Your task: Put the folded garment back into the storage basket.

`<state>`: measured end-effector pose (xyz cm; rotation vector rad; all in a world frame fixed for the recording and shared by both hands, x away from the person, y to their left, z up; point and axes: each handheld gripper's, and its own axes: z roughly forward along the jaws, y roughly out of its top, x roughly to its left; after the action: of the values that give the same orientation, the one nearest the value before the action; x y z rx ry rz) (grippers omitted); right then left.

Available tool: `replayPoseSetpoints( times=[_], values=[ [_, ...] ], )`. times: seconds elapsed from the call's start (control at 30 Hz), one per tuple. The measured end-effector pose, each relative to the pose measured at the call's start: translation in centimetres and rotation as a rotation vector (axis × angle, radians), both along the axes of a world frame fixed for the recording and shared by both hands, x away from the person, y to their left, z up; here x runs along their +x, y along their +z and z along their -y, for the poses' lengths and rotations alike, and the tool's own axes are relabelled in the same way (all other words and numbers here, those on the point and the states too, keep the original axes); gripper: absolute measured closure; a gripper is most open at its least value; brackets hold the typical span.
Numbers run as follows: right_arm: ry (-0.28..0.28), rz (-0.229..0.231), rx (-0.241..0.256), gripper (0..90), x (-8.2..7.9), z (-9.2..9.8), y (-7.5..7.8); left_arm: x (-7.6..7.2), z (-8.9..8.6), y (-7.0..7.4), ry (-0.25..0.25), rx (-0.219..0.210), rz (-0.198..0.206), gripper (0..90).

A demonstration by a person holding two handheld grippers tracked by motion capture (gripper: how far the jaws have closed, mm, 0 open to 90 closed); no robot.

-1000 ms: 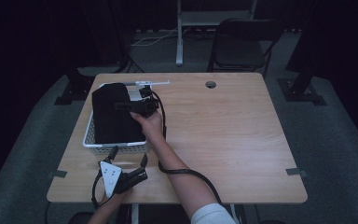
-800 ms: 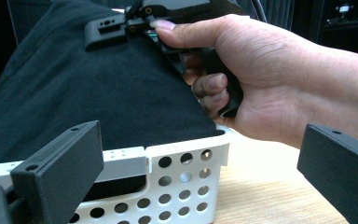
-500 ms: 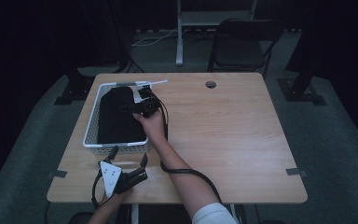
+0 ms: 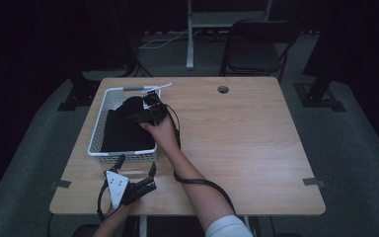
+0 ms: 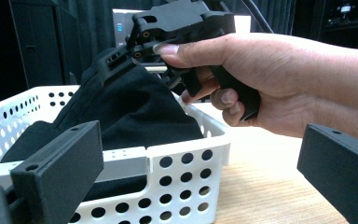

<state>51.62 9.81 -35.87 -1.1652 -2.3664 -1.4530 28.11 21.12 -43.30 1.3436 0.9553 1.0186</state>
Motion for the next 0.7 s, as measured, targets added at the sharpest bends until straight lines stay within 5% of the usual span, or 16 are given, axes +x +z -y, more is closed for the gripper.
replayPoseSetpoints(
  times=[0.17, 0.4, 0.7],
  values=[
    [0.027, 0.019, -0.055, 12.9, -0.2, -0.8, 0.1, 0.0, 0.0, 0.0, 0.000, 0.001, -0.001, 1.5],
    [-0.010, 0.025, -0.085, 10.1, -0.4, -0.8, 0.0, 0.0, 0.0, 0.0, 0.001, 0.001, -0.001, 1.5],
    [0.041, 0.093, -0.090, 1.3, -1.2, -0.6, 0.3, 0.1, 0.0, 0.0, -0.002, 0.003, -0.006, 1.5]
  ],
)
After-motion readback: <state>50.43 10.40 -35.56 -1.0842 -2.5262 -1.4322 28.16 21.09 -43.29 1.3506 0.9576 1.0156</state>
